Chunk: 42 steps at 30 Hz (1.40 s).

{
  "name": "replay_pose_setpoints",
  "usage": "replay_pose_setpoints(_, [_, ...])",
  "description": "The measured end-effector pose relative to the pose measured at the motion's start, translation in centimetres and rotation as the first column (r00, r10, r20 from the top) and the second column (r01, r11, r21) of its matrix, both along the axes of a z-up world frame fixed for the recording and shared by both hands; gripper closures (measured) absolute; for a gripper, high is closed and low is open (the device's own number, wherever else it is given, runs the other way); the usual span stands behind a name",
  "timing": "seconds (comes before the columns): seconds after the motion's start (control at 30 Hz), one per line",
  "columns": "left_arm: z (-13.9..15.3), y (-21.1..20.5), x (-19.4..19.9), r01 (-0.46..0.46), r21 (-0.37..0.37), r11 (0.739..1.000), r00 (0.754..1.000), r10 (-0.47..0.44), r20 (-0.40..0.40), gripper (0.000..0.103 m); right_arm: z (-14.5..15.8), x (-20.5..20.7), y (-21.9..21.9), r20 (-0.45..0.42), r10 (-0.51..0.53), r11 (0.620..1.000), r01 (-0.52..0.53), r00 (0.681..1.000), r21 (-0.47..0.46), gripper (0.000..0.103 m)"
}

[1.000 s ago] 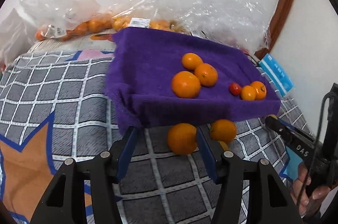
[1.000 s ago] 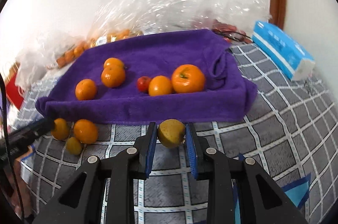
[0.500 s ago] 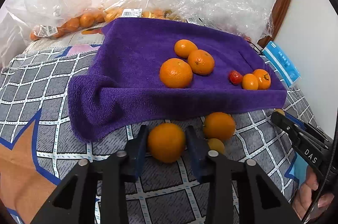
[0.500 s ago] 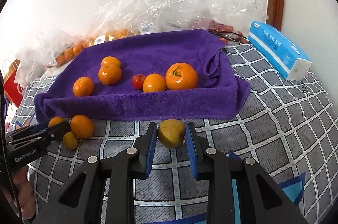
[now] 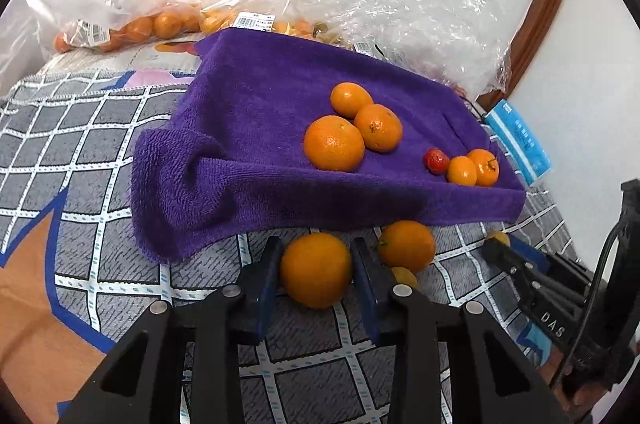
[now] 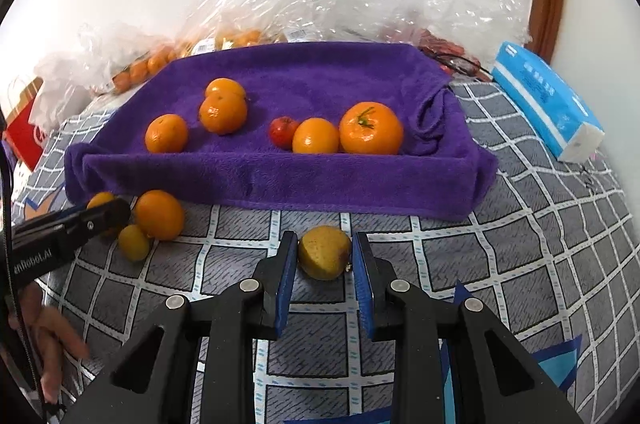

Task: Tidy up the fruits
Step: 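Grasp the yellow-green fruit with right tool while left tool grasps a large orange, then lift both held fruits and carry them over the purple towel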

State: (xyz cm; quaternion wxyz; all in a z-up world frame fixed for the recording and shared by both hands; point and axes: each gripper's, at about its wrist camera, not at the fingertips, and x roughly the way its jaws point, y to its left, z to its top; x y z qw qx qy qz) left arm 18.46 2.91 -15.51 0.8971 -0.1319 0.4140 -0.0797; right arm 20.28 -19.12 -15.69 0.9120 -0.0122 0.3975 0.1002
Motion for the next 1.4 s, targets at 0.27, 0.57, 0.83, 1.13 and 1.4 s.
replay_pose_setpoints(0.27, [0.1, -0.7, 0.1, 0.005, 0.052, 0.999, 1.000, -0.004, -0.010, 0.070, -0.4, 0.4, 0.1, -0.025, -0.004, 1.000, 0.003, 1.000, -0.026, 0.075])
replay_pose_setpoints(0.57, [0.2, -1.0, 0.2, 0.011, 0.088, 0.996, 1.000, -0.010, -0.014, 0.070, -0.7, 0.7, 0.3, -0.041, -0.013, 0.998, 0.010, 0.999, -0.058, 0.075])
replay_pose_setpoints(0.83, [0.5, -0.6, -0.3, 0.022, 0.026, 0.999, 1.000, -0.022, 0.004, 0.070, -0.3, 0.3, 0.3, -0.020, 0.007, 0.999, -0.008, 1.000, -0.037, 0.075])
replay_pose_setpoints(1.13, [1.1, -0.6, -0.8, 0.020, 0.022, 1.000, 0.999, -0.021, 0.048, 0.070, 0.2, 0.2, -0.6, -0.005, -0.023, 1.000, 0.023, 1.000, 0.008, 0.075])
replay_pose_setpoints(1.4, [1.6, -0.6, -1.3, 0.027, 0.010, 1.000, 0.996, -0.028, 0.085, 0.070, 0.5, -0.3, -0.5, 0.014, -0.025, 1.000, 0.025, 1.000, 0.014, 0.075])
